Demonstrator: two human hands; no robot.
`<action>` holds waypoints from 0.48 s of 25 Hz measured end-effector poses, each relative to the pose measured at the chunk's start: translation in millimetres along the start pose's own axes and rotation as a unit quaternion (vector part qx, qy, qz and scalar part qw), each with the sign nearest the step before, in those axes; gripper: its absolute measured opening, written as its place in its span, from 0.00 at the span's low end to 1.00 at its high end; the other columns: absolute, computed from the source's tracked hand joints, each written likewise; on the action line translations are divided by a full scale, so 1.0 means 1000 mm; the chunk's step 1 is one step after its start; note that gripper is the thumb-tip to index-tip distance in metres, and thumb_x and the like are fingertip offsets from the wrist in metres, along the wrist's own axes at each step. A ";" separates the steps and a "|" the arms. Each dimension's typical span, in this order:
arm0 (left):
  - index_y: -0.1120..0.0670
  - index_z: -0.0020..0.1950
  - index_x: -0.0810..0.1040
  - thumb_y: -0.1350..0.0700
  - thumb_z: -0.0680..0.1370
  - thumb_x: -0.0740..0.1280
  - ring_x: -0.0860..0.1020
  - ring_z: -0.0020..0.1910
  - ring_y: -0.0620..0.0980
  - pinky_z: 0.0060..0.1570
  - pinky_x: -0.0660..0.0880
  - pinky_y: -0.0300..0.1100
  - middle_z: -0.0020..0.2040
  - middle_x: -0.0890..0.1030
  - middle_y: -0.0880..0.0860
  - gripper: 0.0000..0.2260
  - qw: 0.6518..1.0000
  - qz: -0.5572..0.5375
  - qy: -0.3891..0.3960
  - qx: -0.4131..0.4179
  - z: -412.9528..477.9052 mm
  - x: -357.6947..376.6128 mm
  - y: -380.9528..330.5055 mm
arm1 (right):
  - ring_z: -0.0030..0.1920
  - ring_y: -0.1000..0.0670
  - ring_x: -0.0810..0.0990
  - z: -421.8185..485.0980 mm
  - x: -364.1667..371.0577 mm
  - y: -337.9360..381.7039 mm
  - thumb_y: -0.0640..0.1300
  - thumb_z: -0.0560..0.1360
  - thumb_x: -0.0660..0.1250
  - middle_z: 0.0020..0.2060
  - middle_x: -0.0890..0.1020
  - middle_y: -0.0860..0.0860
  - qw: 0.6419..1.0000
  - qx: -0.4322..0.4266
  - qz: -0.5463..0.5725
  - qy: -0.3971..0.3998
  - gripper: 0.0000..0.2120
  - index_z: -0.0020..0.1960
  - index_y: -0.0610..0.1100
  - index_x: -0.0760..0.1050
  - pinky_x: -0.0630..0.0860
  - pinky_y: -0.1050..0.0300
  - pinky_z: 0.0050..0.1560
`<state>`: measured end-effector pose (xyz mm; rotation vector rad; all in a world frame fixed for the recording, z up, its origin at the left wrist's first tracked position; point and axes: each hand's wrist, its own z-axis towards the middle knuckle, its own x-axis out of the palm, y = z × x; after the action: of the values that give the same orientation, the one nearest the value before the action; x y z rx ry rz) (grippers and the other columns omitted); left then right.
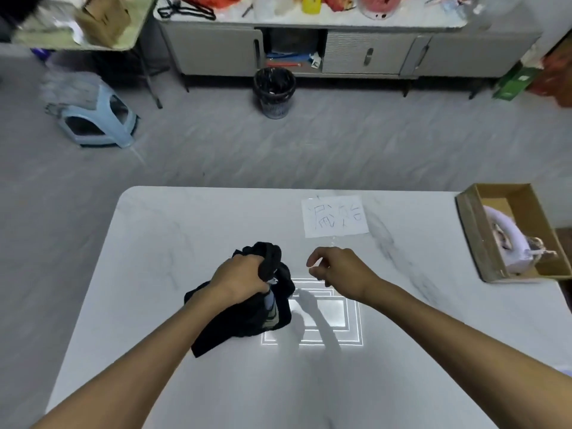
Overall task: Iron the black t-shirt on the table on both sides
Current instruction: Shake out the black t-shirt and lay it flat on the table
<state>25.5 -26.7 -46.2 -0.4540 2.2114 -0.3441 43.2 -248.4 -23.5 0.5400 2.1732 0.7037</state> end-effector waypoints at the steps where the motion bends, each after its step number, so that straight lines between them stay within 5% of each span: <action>1: 0.48 0.39 0.72 0.53 0.69 0.72 0.77 0.42 0.52 0.39 0.73 0.44 0.40 0.78 0.50 0.08 1.000 0.007 -0.003 0.025 -0.016 -0.015 -0.023 | 0.39 0.50 0.80 -0.017 -0.018 0.002 0.43 0.77 0.66 0.40 0.81 0.50 1.000 -0.007 0.005 -0.006 0.04 0.52 0.48 0.77 0.75 0.58 0.42; 6: 0.49 0.35 0.66 0.60 0.68 0.70 0.73 0.38 0.51 0.34 0.68 0.44 0.35 0.74 0.47 0.13 0.984 0.033 -0.105 0.140 -0.100 -0.078 -0.135 | 0.35 0.56 0.76 -0.110 -0.112 0.005 0.44 0.74 0.71 0.42 0.79 0.55 0.996 -0.066 0.041 -0.047 0.19 0.63 0.54 0.73 0.74 0.59 0.43; 9: 0.51 0.38 0.70 0.61 0.69 0.70 0.73 0.38 0.47 0.38 0.70 0.45 0.36 0.74 0.47 0.09 0.954 -0.002 -0.184 0.236 -0.148 -0.108 -0.198 | 0.46 0.54 0.76 -0.155 -0.172 0.016 0.48 0.73 0.72 0.53 0.75 0.53 0.990 -0.111 -0.001 -0.083 0.30 0.71 0.58 0.65 0.73 0.60 0.52; 12: 0.55 0.41 0.74 0.66 0.68 0.69 0.72 0.36 0.41 0.37 0.67 0.37 0.36 0.75 0.46 0.08 0.910 -0.026 -0.280 0.306 -0.210 -0.130 -0.285 | 0.57 0.51 0.72 -0.218 -0.252 0.018 0.50 0.73 0.71 0.51 0.73 0.53 0.977 -0.166 -0.043 -0.128 0.22 0.65 0.54 0.72 0.70 0.55 0.58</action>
<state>-4.5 -207.2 283.6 -0.2209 1.4347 -0.7965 30.4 -446.3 244.1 0.3385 1.7813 0.8777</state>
